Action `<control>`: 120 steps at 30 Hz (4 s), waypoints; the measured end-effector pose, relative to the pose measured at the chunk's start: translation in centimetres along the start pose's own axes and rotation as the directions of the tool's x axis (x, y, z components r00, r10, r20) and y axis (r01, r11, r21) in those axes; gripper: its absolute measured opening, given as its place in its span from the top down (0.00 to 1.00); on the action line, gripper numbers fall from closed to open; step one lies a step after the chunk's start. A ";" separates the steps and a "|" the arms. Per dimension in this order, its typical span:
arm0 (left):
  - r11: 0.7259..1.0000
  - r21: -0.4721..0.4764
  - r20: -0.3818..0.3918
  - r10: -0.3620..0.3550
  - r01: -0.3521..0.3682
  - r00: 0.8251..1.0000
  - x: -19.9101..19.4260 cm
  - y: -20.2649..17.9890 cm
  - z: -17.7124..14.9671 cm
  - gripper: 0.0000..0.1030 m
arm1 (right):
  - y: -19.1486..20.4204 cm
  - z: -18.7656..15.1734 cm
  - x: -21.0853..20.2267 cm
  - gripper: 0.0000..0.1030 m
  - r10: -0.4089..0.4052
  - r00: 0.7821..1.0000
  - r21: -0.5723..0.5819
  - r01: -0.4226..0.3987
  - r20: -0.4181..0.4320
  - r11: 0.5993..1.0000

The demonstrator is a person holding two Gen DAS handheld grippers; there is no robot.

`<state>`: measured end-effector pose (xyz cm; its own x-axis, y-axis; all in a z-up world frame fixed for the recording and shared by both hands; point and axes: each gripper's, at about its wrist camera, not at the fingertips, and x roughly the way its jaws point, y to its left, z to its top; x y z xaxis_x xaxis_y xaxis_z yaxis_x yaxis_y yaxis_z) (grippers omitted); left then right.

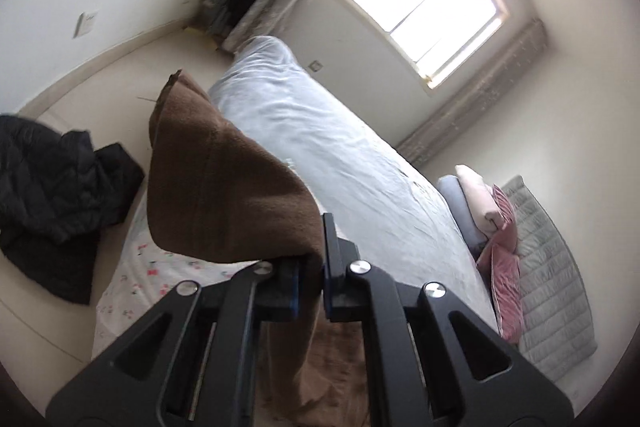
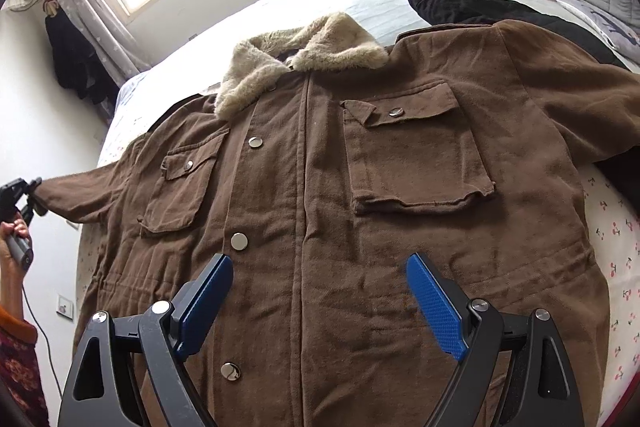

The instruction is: Fold large clothes

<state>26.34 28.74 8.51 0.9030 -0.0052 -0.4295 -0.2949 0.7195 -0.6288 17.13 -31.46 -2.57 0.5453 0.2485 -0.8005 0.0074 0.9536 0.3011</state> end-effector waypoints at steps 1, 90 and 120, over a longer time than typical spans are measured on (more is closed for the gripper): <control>0.999 0.046 -0.006 -0.024 0.024 1.000 -0.4 -1.9 -0.2 0.91 | 0.0 0.0 -0.1 0.13 0.001 1.000 0.002 -0.001 0.001 1.000; 0.768 0.517 -0.571 -0.019 0.378 0.821 15.7 -12.8 -18.0 0.37 | -6.4 6.4 4.7 0.85 0.513 0.858 0.366 -0.485 0.023 0.794; 0.808 0.573 -0.482 0.196 0.139 0.854 3.8 -12.0 -20.0 0.06 | -16.3 3.7 -8.9 0.25 -0.056 0.985 0.365 -0.006 0.161 0.931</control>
<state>27.09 6.18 1.43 0.5626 -0.1987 -0.8025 0.0660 0.9784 -0.1960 15.21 -49.84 1.60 0.6718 0.1636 -0.7224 0.3095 0.8240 0.4745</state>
